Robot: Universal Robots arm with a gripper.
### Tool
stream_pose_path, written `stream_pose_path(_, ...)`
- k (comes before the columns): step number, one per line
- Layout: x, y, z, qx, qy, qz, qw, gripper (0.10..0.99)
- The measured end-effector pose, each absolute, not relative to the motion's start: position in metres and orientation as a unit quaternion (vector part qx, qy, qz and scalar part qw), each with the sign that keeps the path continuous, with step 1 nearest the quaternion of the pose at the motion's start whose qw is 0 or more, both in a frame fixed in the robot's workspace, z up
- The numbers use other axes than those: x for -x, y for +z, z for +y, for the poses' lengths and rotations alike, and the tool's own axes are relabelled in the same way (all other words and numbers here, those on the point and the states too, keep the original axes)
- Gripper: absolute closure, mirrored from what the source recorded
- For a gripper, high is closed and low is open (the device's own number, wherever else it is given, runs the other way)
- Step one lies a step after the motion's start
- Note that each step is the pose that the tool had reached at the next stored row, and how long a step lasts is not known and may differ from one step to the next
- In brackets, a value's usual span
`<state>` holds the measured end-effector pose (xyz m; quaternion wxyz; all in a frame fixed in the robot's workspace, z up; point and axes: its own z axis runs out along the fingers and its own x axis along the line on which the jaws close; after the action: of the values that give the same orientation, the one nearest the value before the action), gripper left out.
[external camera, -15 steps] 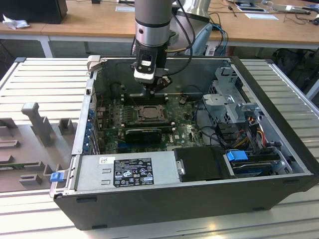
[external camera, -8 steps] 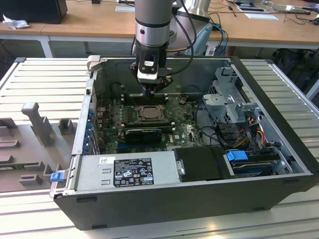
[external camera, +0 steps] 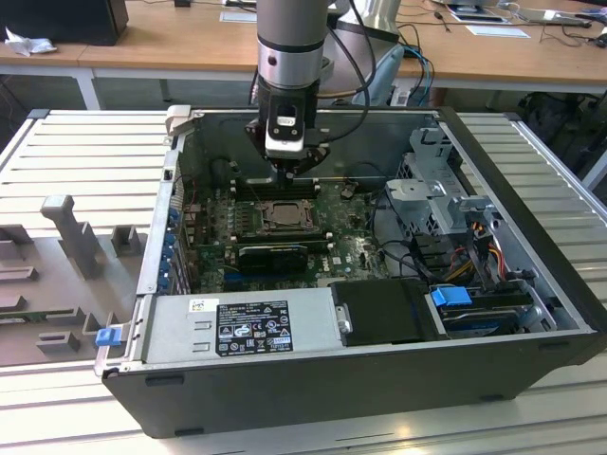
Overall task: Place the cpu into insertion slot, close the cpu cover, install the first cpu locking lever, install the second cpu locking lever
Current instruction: 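Install the first cpu locking lever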
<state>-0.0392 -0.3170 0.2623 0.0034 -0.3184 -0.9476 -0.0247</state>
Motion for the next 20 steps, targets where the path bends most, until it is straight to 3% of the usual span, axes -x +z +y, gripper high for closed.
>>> stream_pose_path(20, 0.0392, 0.2621, -0.3170, 0.139, -0.024, -0.990, 0.008, 0.980)
